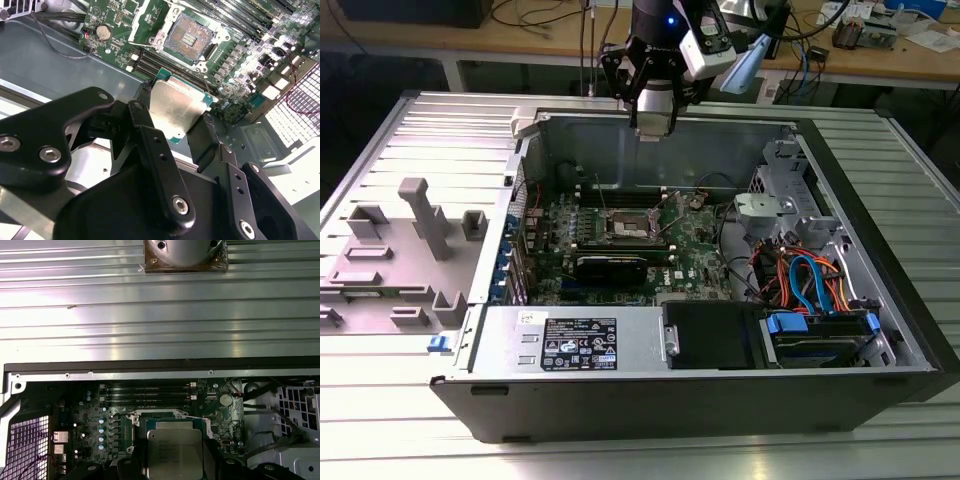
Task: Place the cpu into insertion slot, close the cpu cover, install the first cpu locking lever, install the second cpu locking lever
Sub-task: 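Place the cpu into insertion slot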
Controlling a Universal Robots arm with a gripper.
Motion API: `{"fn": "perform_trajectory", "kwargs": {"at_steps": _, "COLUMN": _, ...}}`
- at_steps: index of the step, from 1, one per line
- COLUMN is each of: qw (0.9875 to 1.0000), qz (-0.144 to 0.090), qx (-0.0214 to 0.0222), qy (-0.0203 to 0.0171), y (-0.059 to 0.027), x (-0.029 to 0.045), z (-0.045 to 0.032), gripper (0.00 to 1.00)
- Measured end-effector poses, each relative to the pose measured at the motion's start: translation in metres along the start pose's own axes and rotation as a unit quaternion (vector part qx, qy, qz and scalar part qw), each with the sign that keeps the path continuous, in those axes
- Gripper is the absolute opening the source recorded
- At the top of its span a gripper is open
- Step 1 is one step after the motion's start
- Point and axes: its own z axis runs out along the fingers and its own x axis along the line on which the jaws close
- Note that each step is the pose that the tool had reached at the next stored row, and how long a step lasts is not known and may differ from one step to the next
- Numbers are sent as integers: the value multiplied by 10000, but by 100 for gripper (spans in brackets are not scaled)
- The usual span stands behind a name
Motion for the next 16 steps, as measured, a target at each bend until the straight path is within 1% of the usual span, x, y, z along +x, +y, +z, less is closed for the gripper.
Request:
{"fn": "perform_trajectory", "kwargs": {"at_steps": 8, "qw": 10000, "qz": 1, "qx": 0, "qy": 0, "y": -28, "x": -1, "z": -2, "gripper": 54}}
{"fn": "perform_trajectory", "kwargs": {"at_steps": 16, "qw": 10000, "qz": 1, "qx": 1, "qy": 0, "y": -29, "x": -1, "z": -2, "gripper": 54}}
